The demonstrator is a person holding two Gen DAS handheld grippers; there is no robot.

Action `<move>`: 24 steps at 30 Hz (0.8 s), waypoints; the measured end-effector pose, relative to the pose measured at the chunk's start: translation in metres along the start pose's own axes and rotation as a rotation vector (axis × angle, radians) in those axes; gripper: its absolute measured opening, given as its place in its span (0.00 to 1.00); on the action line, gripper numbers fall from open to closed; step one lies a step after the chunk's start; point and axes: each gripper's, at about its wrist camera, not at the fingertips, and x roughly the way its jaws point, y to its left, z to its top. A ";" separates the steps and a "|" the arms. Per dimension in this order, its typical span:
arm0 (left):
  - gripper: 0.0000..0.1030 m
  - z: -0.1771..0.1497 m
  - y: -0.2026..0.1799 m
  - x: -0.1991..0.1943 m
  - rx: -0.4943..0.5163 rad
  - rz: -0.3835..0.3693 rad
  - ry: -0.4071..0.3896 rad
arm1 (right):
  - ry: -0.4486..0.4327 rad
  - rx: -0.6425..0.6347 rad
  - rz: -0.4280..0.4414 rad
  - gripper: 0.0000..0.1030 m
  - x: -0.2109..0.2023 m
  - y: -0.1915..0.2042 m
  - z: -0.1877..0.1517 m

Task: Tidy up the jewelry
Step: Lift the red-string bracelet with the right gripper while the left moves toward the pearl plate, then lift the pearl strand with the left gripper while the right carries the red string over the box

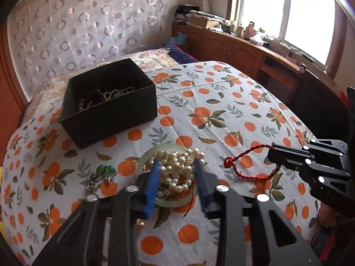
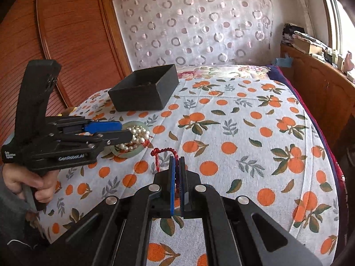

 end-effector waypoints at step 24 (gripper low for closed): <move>0.06 0.047 0.001 -0.088 0.022 -0.020 -0.173 | -0.044 -0.028 0.019 0.04 -0.005 0.012 0.020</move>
